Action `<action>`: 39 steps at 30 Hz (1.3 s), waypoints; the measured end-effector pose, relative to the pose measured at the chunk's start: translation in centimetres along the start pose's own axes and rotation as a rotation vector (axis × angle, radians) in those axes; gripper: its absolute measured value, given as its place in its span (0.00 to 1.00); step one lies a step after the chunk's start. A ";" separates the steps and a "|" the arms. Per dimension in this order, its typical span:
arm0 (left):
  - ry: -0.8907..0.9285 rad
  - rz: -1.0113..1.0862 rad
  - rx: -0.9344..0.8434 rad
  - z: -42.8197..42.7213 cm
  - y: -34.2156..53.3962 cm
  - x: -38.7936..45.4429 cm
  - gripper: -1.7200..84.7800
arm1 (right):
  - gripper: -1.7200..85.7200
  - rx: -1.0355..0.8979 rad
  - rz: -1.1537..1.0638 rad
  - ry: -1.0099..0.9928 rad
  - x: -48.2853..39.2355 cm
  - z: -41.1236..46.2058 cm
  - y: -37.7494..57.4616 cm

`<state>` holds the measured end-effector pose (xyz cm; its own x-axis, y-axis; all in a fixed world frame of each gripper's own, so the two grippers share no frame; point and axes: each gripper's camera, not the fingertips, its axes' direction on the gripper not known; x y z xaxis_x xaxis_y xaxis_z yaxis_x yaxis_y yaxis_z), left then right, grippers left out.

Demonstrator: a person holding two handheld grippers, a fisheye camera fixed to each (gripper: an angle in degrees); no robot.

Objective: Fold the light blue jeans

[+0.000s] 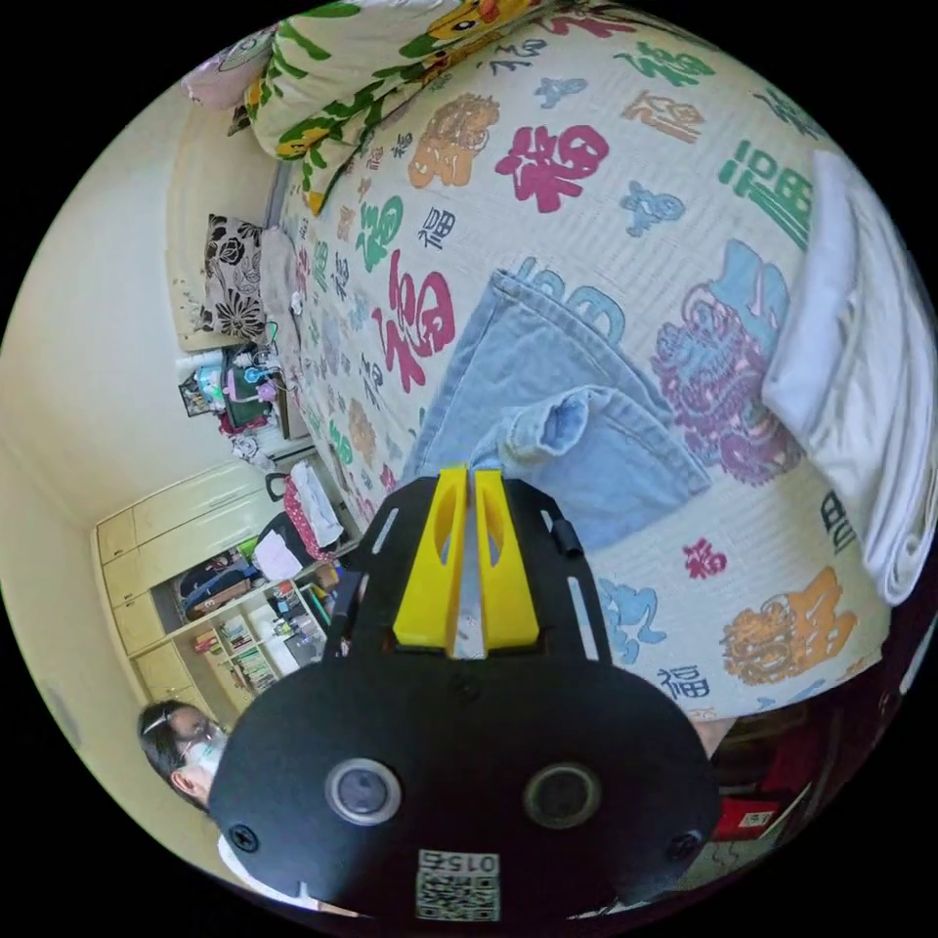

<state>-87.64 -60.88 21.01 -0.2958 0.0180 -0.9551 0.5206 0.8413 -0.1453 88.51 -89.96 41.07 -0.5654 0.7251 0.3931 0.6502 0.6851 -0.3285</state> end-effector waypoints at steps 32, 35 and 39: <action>-0.130 -0.018 0.208 3.2 7.0 -9.6 0.17 | 0.18 0.210 0.017 0.025 5.4 3.6 -2.9; -0.185 -0.049 0.235 4.0 8.8 -11.8 0.18 | 0.18 0.227 0.017 -0.107 6.6 5.0 -3.0; -0.146 -0.041 0.236 5.9 9.6 -13.3 0.19 | 0.17 0.221 0.053 -0.113 7.2 6.3 -4.6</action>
<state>-73.94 -56.21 30.75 -0.2111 -0.1059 -0.9717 0.6874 0.6907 -0.2246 78.24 -87.49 40.00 -0.5946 0.7551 0.2762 0.5605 0.6355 -0.5310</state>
